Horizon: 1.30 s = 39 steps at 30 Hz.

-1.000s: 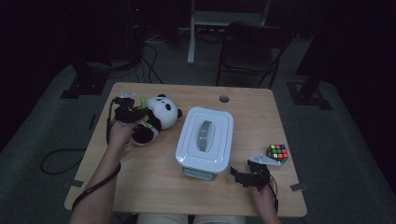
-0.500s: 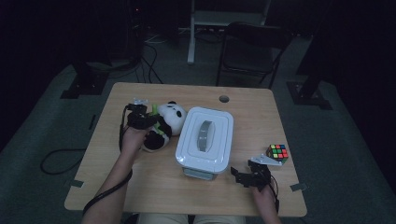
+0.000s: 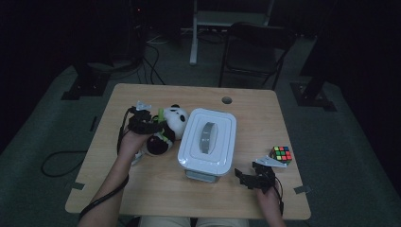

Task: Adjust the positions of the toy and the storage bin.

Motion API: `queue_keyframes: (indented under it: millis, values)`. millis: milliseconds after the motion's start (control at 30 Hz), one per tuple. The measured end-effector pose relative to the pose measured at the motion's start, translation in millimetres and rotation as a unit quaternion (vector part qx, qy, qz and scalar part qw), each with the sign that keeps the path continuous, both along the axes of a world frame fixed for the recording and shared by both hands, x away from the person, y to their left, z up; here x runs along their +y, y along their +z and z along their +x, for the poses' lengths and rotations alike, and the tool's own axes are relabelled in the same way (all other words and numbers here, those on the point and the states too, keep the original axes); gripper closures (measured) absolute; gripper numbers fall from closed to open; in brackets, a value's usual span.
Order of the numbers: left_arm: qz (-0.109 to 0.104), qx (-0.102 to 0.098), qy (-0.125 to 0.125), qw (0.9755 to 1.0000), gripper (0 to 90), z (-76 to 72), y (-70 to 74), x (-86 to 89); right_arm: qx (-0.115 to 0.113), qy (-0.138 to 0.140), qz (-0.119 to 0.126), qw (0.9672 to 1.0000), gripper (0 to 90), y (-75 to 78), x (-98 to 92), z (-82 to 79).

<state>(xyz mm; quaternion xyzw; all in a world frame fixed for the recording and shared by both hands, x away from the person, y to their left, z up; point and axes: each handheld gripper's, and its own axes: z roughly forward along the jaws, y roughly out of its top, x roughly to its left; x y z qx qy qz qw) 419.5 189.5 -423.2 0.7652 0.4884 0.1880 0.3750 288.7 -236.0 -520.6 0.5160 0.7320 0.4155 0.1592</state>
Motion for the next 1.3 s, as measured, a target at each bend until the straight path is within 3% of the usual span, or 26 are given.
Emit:
queue_keyframes:
  millis: [133,200,333,400,667,867,933,1033,1200,1300]
  values:
    - [0.001,-0.006,-0.005,1.0,18.0,-5.2,4.3,3.5,0.0,0.003,-0.001,1.0,13.3,0.1,1.0,0.1]
    - [0.009,-0.006,-0.013,0.9999,12.0,-7.2,5.5,4.5,-0.001,0.003,0.001,1.0,13.2,0.1,0.7,0.0]
    - [0.026,-0.01,-0.027,0.9992,8.3,-13.1,7.3,5.3,0.0,0.001,-0.001,1.0,13.3,-0.4,0.6,0.2]
    - [0.024,-0.011,-0.026,0.9993,1.4,-15.8,8.6,7.7,-0.001,0.0,-0.005,1.0,13.3,-0.6,1.3,0.2]
    - [0.016,-0.036,-0.039,0.9985,1.4,-36.9,10.4,17.5,-0.011,-0.004,-0.004,0.9999,13.1,-1.3,1.3,-0.2]
    - [0.004,-0.04,-0.043,0.9983,1.4,-54.1,8.8,28.5,-0.007,-0.004,-0.01,0.9999,13.1,-2.3,2.7,0.6]
    - [0.016,-0.047,-0.041,0.9979,1.4,-60.2,7.2,31.0,-0.008,-0.006,-0.011,0.9999,13.1,-2.5,3.0,0.5]
    - [0.016,-0.044,-0.043,0.998,1.4,-67.4,3.8,37.0,-0.007,-0.004,-0.007,0.9999,13.1,-2.2,3.0,0.6]
    - [-0.002,-0.047,-0.045,0.9979,1.4,-79.8,-5.4,48.8,-0.009,-0.002,-0.009,0.9999,13.2,-1.3,2.8,1.0]
    - [0.0,-0.044,-0.051,0.9977,1.4,-86.1,-13.0,53.9,-0.023,0.01,-0.01,0.9996,14.0,1.3,2.3,0.2]
